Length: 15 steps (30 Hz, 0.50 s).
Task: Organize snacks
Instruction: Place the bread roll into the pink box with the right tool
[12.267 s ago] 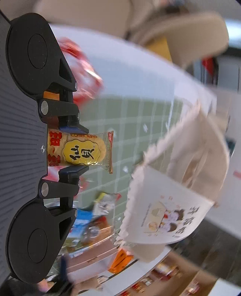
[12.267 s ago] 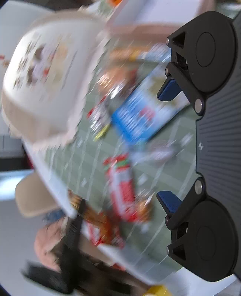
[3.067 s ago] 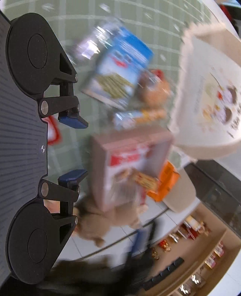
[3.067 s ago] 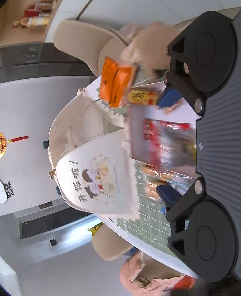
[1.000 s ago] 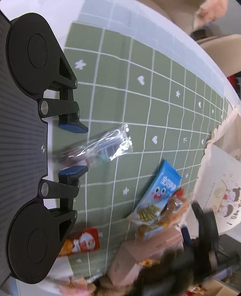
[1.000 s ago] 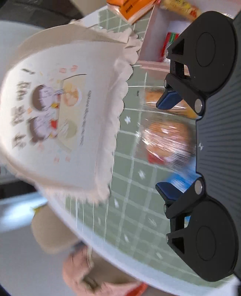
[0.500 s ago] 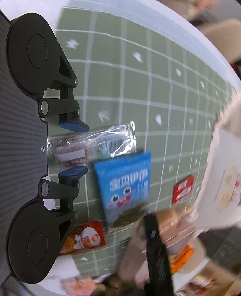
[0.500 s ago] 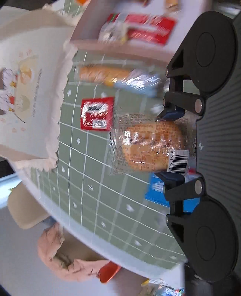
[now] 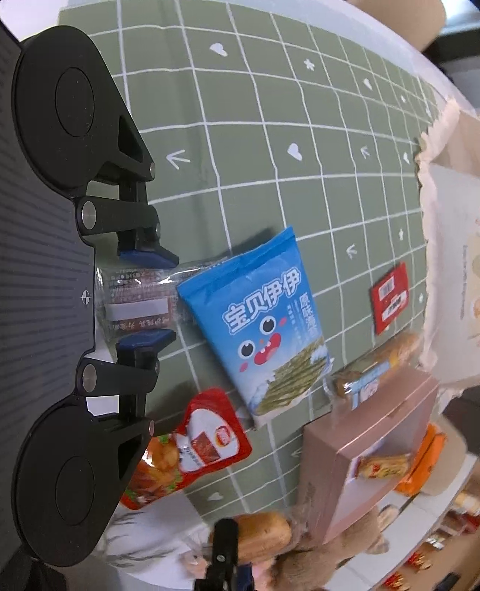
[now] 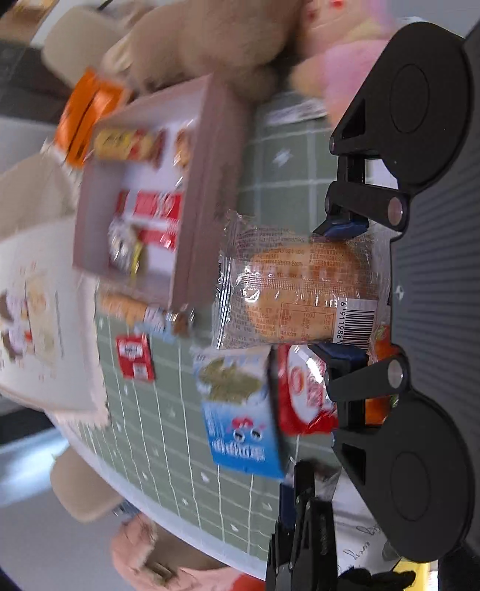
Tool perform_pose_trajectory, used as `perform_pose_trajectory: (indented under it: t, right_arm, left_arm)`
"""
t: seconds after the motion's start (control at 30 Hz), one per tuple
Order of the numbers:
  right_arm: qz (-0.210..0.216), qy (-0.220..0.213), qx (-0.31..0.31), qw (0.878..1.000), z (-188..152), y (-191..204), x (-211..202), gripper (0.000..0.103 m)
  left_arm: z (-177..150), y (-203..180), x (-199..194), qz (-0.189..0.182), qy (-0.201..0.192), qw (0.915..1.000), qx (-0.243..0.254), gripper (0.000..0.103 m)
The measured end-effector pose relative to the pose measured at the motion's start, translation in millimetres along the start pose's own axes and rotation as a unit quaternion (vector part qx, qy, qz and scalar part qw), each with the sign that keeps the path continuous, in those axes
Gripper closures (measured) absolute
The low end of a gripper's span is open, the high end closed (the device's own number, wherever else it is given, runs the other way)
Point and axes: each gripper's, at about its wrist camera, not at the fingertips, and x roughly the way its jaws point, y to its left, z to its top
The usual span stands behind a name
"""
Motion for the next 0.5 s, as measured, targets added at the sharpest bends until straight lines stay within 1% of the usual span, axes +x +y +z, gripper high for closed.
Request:
perform_pose_trajectory:
  t: [0.1, 0.17, 0.23, 0.3, 0.37, 0.4, 0.5]
  right_arm:
    - [-0.008, -0.004, 0.019, 1.000, -9.9, -8.7, -5.9, 0.049]
    - [-0.016, -0.007, 0.026, 1.000, -14.2, -13.2, -8.2, 0.050]
    - [-0.021, -0.009, 0.031, 0.999, -16.2, -16.9, -11.6, 0.050]
    - [-0.023, -0.009, 0.037, 0.999, -18.2, -19.9, -13.9, 0.050]
    - [-0.023, -0.009, 0.041, 0.999, -18.9, -21.0, -15.2, 0.050]
    - [-0.022, -0.010, 0.044, 0.999, -19.9, -20.5, -16.3, 0.050]
    - [-0.020, -0.012, 0.048, 0.999, -19.9, -16.8, -18.2, 0.050]
  left_arm:
    - [-2.2, 0.6, -2.4, -0.008, 0.014, 0.9997, 0.017, 0.064]
    - [-6.7, 2.2, -7.5, -0.002, 0.012, 0.9997, 0.022, 0.064]
    - [-10.1, 8.9, -17.3, 0.008, 0.004, 0.9997, 0.021, 0.064]
    - [-10.2, 18.9, -31.0, 0.018, -0.009, 0.9998, 0.007, 0.064]
    - [-6.2, 27.1, -49.3, 0.031, -0.029, 0.9991, -0.003, 0.064]
    - [-2.4, 28.8, -60.3, 0.030, -0.040, 0.9987, -0.006, 0.064]
    - [14.9, 20.8, -93.7, -0.013, -0.073, 0.9972, -0.005, 0.064]
